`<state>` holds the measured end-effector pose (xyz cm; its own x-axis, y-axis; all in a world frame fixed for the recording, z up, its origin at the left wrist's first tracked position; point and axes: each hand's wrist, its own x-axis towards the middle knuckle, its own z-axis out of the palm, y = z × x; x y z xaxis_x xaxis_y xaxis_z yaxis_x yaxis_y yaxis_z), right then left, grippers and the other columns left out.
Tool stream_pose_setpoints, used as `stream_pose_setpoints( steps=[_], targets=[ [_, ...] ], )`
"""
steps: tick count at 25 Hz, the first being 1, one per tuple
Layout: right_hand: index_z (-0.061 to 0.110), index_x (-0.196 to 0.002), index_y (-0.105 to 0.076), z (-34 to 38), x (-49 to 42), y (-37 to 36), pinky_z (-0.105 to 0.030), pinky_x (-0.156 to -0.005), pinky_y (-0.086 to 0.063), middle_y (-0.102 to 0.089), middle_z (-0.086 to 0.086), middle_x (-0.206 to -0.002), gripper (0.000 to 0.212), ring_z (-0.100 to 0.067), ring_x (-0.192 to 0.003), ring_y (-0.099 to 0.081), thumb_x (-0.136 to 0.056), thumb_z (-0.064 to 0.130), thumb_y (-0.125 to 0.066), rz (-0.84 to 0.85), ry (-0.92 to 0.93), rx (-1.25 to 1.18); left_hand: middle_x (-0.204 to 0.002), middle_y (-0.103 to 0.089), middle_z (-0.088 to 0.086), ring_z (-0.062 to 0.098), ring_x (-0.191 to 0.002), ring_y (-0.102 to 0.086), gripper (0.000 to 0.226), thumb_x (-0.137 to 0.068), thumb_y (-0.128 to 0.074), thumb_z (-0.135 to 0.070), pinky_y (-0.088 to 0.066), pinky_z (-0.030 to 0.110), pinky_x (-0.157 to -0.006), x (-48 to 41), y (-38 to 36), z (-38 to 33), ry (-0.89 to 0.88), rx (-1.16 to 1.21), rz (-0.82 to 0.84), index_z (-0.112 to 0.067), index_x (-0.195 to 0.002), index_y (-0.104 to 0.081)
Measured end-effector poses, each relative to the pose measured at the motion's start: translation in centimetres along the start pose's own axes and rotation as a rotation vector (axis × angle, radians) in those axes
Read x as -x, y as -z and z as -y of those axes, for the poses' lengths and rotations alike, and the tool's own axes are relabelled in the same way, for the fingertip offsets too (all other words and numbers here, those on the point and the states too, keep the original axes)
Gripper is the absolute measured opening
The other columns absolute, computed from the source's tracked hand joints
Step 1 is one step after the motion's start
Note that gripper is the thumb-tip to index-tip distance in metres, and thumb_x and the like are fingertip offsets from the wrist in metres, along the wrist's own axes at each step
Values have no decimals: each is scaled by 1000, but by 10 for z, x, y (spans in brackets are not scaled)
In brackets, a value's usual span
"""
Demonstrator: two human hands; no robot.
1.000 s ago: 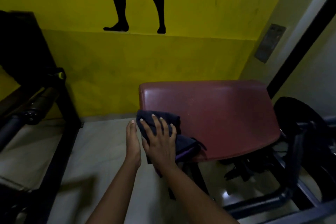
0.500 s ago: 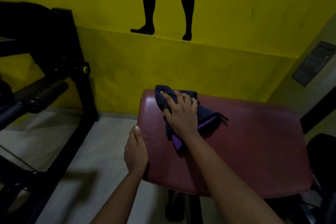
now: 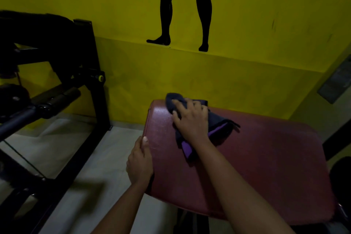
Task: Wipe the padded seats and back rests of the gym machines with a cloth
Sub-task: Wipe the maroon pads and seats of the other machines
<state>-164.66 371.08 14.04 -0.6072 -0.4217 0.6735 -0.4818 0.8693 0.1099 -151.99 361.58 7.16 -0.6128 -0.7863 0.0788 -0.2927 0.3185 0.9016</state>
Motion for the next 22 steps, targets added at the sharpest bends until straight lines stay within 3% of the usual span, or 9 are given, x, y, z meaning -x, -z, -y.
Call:
stream_pose_setpoints(
  steps=[3,5,10,13,15,18,20,22],
  targets=[
    [20,-116,-59,-10,22,7,-41,-74,-47,-63,-8,-114,44,-32,-90,-60,-80,37,-40,-15,-288,-3,-126,-60,16,36,-113,-55,60,-95,-21,-55,-41,43,-92,-1,-1,2,-16,11,0,-18,-134,-49],
    [17,-118,-57,11,49,10,-47,-81,-48,-59,-12,-123,47,-37,-100,-58,-81,33,-35,-15,-385,-36,-129,-58,16,36,-115,-53,55,-97,-25,-50,-40,43,-94,-1,-2,3,-1,5,23,-18,-135,-47],
    [26,-129,-52,75,131,20,-43,-87,-48,-51,-11,-137,47,-32,-110,-57,-83,33,-47,56,-211,-27,-135,-53,12,31,-121,-50,49,-98,-33,-44,-39,38,-98,1,11,8,-17,151,196,-17,-136,-44],
    [32,-135,-43,84,174,22,-43,-95,-36,-42,-7,-145,49,-28,-122,-49,-86,35,-43,81,-141,-28,-138,-48,9,25,-126,-46,50,-96,-44,-40,-38,38,-105,37,26,15,-164,180,205,-14,-138,-41],
    [34,-134,-41,76,189,26,-43,-96,-30,-43,-6,-145,52,-27,-125,-43,-83,33,-51,79,-118,-5,-150,-35,8,22,-139,-30,59,-95,-44,-42,-26,38,-115,67,33,20,-296,74,194,-12,-145,-32],
    [37,-134,-40,32,186,29,-45,-91,-36,-48,-6,-141,56,-28,-118,-48,-79,32,-52,67,-184,86,-155,-26,5,17,-144,-18,67,-91,-29,-49,-10,33,-118,67,22,15,-600,-170,221,-12,-146,-27],
    [37,-133,-44,-7,171,32,-46,-86,-45,-51,-8,-137,60,-31,-111,-54,-76,29,-61,71,-240,147,-151,-34,10,19,-142,-20,65,-92,-28,-48,-10,38,-116,47,3,8,-785,-345,168,-9,-143,-35],
    [36,-132,-48,-37,149,31,-48,-83,-47,-55,-10,-132,62,-33,-107,-57,-73,28,-68,87,-253,162,-150,-35,13,22,-141,-20,66,-95,-22,-51,-10,43,-114,28,-11,5,-861,-493,143,-7,-142,-37]
  ],
)
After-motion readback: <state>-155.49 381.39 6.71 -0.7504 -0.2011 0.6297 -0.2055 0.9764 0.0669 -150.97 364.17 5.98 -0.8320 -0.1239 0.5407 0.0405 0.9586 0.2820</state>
